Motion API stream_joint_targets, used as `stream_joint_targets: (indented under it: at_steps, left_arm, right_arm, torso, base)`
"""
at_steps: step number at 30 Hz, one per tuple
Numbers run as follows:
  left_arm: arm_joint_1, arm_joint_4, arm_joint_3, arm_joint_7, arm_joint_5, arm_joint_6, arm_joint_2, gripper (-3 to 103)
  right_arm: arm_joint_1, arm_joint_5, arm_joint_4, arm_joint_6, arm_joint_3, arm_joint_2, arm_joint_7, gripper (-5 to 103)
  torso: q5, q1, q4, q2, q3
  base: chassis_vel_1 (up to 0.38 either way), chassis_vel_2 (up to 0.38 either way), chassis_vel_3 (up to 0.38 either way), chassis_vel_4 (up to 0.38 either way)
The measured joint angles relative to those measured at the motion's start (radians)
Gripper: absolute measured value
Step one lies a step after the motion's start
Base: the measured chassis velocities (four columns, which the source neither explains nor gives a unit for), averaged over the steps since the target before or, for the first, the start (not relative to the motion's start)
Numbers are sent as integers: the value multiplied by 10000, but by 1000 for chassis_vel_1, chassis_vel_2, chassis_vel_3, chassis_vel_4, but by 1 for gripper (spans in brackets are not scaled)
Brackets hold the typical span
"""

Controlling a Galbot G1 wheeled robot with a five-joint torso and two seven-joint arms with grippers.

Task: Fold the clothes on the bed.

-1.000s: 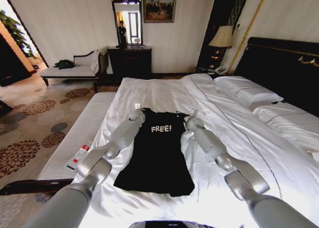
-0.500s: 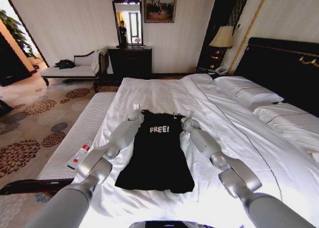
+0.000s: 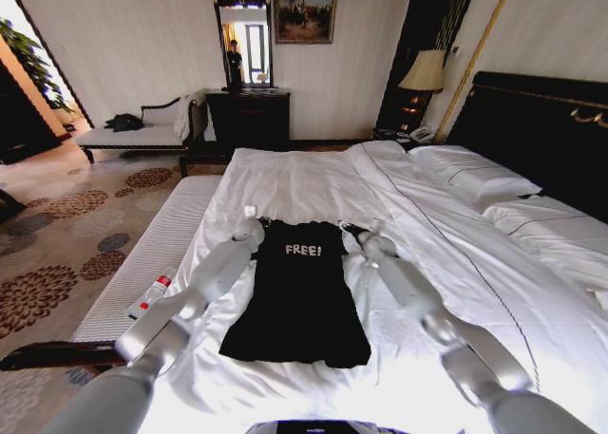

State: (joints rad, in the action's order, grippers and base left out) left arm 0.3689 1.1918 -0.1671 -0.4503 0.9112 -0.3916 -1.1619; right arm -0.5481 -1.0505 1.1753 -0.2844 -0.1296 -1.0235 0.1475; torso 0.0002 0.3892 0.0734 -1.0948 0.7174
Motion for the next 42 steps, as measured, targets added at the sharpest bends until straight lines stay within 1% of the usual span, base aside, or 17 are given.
stream_joint_targets:
  at_steps: [1,3,5,6,7,9,12,18,22,24,25,29,30,35,36,38,42]
  left_arm:
    - [315,413,103,7,13,7,255,80]
    - [1433,1646,668,72,93,50,924,90]
    - [2199,2423,1195,147,99,105,1253,98]
    - [2199,2423,1195,147,99,105,1253,98]
    - [2836,3145,1617,189,176,157,1511,100]
    - [3076,3398,1761,204,207,178,1599,100]
    - [4425,4550,2445,362,157,357,2130,100]
    - [6056,5644,3205,615,-199,600,2591,100]
    - [6650,6081,3543,673,-405,692,2565,100]
    - [7482,6682,4166,708,-578,771,2284,100]
    - [7482,6682,4166,708,-578,771,2284,100]
    - [9061,7548,5131,985,-920,908,2096,100]
    - [9061,7548,5131,985,-920,908,2096,100]
    - [10776,8537,5816,1116,-952,978,2025,100]
    - [10776,8537,5816,1116,-952,978,2025,100]
    - [11422,8945,6006,1113,-1047,1014,1665,100]
    - [12332,9387,6352,1122,-1180,1054,1096,100]
  right_arm:
    - [-368,-169,482,-94,-375,201,131,79]
    - [-1473,-590,1590,-180,-1292,729,287,90]
    - [-2251,-778,2182,-191,-1797,1045,285,99]
    - [-2251,-778,2182,-191,-1797,1045,285,99]
    - [-2961,-959,2683,-218,-2299,1264,255,100]
    - [-3223,-1033,2883,-232,-2494,1348,236,100]
    - [-4579,-1359,4182,-327,-3544,1657,132,100]
    - [-6541,-1199,5886,-364,-4683,1680,94,100]
    - [-7430,-1063,6486,-365,-5138,1612,-16,100]
    - [-8336,-941,7143,-366,-5629,1453,-138,100]
    - [-8336,-941,7143,-366,-5629,1453,-138,100]
    - [-9444,-633,8043,-439,-6178,1090,-366,100]
    - [-9444,-633,8043,-439,-6178,1090,-366,100]
    - [-10698,-838,9214,-674,-6785,512,-524,100]
    - [-10698,-838,9214,-674,-6785,512,-524,100]
    - [-11370,-536,9570,-682,-6882,287,-699,100]
    - [-12128,-392,9984,-708,-6906,93,-765,100]
  torso:
    - [-2,-1,-2,0,-1]
    - [-4,-3,-1,-2,-2]
    - [-7,-3,-2,-2,-2]
    - [-7,-3,-2,-2,-2]
    - [3,-4,-2,-2,-3]
    - [4,-3,-1,-2,-3]
    - [-1,-3,6,-2,-2]
    - [-5,-3,-4,-3,-1]
    - [-2,-2,2,-3,-2]
    - [-2,0,5,-2,0]
    - [-2,0,5,-2,0]
    - [-2,-1,-1,-2,0]
    - [-2,-1,-1,-2,0]
    - [-2,-1,-2,-2,-1]
    - [-2,-1,-2,-2,-1]
    - [-1,-1,4,-2,-1]
    - [-1,-1,-3,-1,-1]
  base:
    - [0,0,0,0]
    - [0,0,0,0]
    - [0,0,0,0]
    - [0,0,0,0]
    - [0,0,0,0]
    - [0,0,0,0]
    - [0,0,0,0]
    - [0,0,0,0]
    - [0,0,0,0]
    - [0,0,0,0]
    - [0,0,0,0]
    - [0,0,0,0]
    - [0,0,0,0]
    - [0,0,0,0]
    - [0,0,0,0]
    - [0,0,0,0]
    - [0,0,0,0]
